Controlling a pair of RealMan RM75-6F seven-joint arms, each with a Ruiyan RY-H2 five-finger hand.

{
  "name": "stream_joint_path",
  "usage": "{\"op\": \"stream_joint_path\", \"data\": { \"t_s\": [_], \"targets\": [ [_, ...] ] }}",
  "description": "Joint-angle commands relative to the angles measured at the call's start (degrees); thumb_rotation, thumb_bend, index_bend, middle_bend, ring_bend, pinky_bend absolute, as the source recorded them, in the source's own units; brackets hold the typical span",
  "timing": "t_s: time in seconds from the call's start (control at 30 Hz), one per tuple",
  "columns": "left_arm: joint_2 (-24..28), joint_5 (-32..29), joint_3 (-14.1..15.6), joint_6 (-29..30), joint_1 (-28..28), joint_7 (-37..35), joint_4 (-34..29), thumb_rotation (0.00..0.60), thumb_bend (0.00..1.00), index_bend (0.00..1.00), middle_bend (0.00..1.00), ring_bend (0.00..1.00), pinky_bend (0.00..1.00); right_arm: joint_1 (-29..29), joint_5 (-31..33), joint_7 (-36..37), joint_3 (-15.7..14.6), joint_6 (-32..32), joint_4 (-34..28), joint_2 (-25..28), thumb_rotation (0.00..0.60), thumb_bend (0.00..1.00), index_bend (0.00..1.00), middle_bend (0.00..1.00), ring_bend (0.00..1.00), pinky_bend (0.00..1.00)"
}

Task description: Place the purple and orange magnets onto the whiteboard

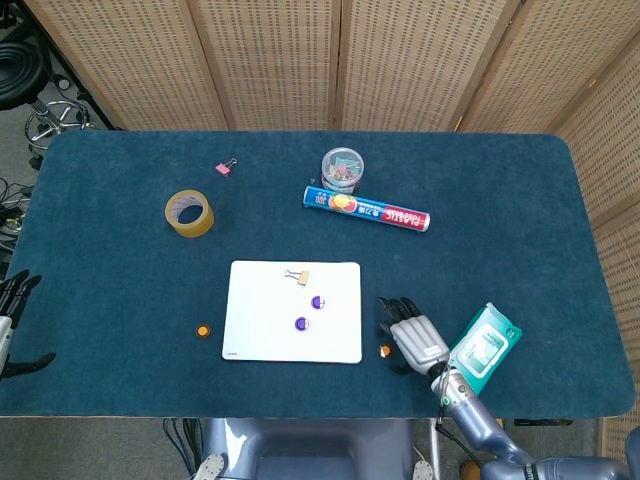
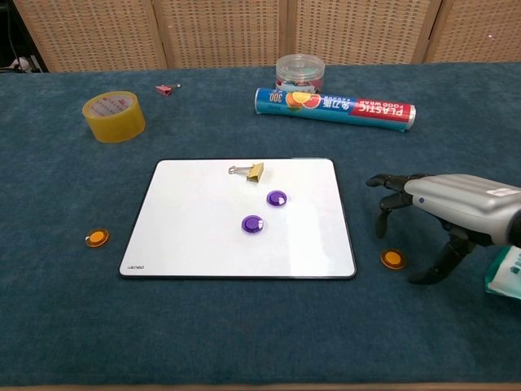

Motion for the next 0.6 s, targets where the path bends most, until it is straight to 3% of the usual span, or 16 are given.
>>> {"op": "stream_joint_path", "data": {
  "t_s": [0.03, 0.6],
  "targets": [
    [-0.01, -0.02, 0.01, -0.07, -0.02, 0.03, -0.01, 0.600, 0.11, 0.00, 0.00, 0.00, 0.00, -0.20, -0.04, 0.31, 0.42, -0.45, 0.52, -0.33, 0.600, 0.21, 0.40, 0.00, 0.00, 0.00],
    [0.07, -0.20, -0.05, -0.29, -0.10, -0.16, -0.04, 0.600, 0.11, 0.00, 0.00, 0.00, 0.00, -0.77, 0.56, 0.20, 1.87, -2.98, 2.78, -1.78, 0.600, 0.27, 0.45, 0.00, 0.00, 0.00]
  ]
}}
